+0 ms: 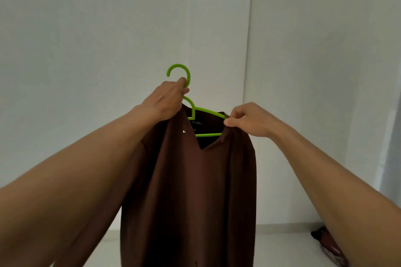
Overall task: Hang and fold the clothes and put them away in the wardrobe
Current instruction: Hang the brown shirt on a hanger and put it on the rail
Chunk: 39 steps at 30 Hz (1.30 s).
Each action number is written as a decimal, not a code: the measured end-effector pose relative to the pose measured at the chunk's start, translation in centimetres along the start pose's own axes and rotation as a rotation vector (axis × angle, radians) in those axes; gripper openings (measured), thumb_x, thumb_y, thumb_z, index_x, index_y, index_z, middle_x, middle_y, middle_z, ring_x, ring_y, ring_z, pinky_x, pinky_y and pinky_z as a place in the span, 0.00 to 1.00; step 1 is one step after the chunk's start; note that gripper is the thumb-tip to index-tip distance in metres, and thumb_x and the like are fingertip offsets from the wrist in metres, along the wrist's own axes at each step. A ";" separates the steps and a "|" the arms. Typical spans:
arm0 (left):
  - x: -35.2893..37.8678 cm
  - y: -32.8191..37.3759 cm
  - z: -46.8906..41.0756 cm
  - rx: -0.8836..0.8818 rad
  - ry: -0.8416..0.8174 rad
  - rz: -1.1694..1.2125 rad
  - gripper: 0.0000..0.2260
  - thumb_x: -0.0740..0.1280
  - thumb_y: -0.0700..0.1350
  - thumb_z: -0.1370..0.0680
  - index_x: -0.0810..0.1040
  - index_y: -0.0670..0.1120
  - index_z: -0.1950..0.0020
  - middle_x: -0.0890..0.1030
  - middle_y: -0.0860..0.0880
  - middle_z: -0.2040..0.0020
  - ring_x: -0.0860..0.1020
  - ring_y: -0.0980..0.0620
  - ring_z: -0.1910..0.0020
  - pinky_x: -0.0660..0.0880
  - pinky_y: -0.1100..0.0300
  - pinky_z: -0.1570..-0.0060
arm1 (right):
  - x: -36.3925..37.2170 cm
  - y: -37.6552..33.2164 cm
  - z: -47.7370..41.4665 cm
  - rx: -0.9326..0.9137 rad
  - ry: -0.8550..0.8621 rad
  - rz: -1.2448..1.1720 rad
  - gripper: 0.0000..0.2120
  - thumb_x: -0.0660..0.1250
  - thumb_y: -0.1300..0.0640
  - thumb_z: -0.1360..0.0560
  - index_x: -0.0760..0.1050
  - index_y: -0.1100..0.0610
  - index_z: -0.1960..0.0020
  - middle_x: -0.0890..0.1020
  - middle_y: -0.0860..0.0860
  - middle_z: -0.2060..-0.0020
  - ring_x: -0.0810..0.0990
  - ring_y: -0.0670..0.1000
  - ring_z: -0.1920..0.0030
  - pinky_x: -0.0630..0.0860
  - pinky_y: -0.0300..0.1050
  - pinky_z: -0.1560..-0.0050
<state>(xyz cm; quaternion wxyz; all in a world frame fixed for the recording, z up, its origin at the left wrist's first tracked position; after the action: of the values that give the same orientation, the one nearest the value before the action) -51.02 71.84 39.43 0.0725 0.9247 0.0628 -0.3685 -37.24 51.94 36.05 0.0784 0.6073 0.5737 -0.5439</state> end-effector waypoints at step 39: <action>-1.1 -5.7 3.1 -0.335 -0.412 0.386 0.09 0.77 0.39 0.27 0.82 0.48 0.50 0.86 0.47 0.52 0.83 0.43 0.50 0.79 0.50 0.44 | -1.8 4.0 0.7 -0.063 0.016 -0.172 0.13 0.66 0.55 0.19 0.79 0.65 0.54 0.82 0.57 0.62 0.79 0.52 0.61 0.74 0.48 0.52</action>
<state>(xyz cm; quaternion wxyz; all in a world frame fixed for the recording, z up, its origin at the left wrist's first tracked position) -54.91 76.81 37.49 0.3033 0.8008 -0.0699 -0.5117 -34.01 48.98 35.02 0.0462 0.5572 0.6413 -0.5255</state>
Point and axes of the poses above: each hand's wrist, its own z-axis away from the middle knuckle, its own x-axis out of the palm, y = z × x, the point moved 3 cm from there along -z, towards the middle knuckle
